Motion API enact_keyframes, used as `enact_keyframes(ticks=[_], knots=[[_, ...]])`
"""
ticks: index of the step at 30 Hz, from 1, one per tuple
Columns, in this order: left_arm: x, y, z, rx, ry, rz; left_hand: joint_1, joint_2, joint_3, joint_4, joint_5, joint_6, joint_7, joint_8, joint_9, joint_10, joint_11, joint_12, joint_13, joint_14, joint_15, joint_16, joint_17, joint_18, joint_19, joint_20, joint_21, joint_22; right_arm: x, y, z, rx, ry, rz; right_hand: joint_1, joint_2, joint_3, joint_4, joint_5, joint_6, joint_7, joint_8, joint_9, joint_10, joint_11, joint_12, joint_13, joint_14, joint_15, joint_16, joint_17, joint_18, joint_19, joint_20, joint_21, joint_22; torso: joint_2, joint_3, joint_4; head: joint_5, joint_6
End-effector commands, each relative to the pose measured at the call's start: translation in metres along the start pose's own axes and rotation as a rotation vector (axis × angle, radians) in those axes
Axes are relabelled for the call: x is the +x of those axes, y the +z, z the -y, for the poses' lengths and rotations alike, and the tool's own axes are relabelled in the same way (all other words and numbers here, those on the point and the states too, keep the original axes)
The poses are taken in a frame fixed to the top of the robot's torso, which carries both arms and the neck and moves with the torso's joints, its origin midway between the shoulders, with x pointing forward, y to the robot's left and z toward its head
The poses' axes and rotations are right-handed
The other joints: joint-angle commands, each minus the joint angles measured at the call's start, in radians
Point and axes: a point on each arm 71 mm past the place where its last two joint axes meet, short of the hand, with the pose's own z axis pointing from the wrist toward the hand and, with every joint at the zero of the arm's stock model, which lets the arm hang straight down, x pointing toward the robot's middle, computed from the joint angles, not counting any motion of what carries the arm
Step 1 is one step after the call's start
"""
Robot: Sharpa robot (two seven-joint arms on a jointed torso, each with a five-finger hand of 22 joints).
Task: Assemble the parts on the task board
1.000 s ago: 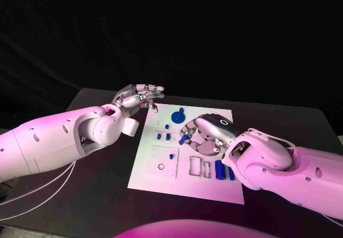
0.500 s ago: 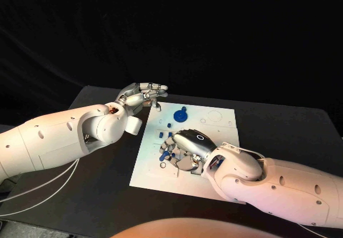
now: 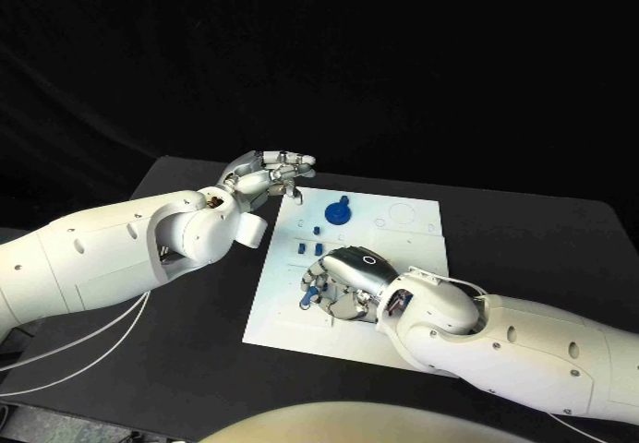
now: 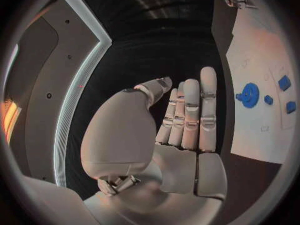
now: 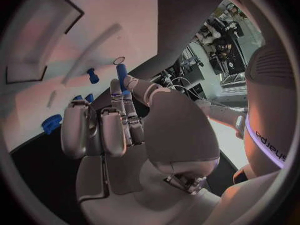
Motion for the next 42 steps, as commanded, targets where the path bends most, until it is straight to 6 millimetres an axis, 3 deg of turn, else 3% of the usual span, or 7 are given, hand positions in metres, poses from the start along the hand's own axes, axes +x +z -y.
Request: enact_keyframes(ticks=[1, 42], knots=[[0.0029, 0.0004, 0.0008, 0.007, -0.005, -0.021, -0.005, 0.002, 0.002, -0.003, -0.002, -0.005, 0.005, -0.004, -0.001, -0.006, 0.003, -0.005, -0.001, -0.003, 0.001, -0.004, -0.002, 0.014, 0.001, 0.0, -0.003, -0.001, 0.0049, 0.0009, -0.0027, -0.022, -0.025, -0.043, -0.004, -0.004, 0.002, 0.0, 0.006, 0.005, -0.002, 0.003, 0.002, 0.024, -0.024, -0.002, 0.002, 0.029, -0.007, 0.002, 0.001, -0.008, 0.003, -0.001, -0.007, 0.144, 0.0, 0.0009, 0.0003, 0.003, -0.002], [0.0025, 0.0003, 0.0006, 0.003, -0.005, -0.021, -0.005, 0.002, 0.002, -0.003, -0.002, -0.005, 0.005, -0.004, -0.001, -0.006, 0.003, -0.005, -0.001, -0.003, 0.001, -0.004, -0.002, 0.014, 0.001, 0.0, -0.003, -0.001, 0.0128, 0.0068, -0.0066, 0.001, -0.108, -0.082, -0.014, -0.009, 0.0, -0.002, 0.007, 0.001, -0.002, 0.002, 0.003, 0.024, -0.023, -0.008, 0.001, 0.027, -0.007, 0.0, -0.005, -0.007, 0.002, 0.0, -0.008, 0.144, 0.0, 0.0009, -0.0008, 0.007, -0.005]])
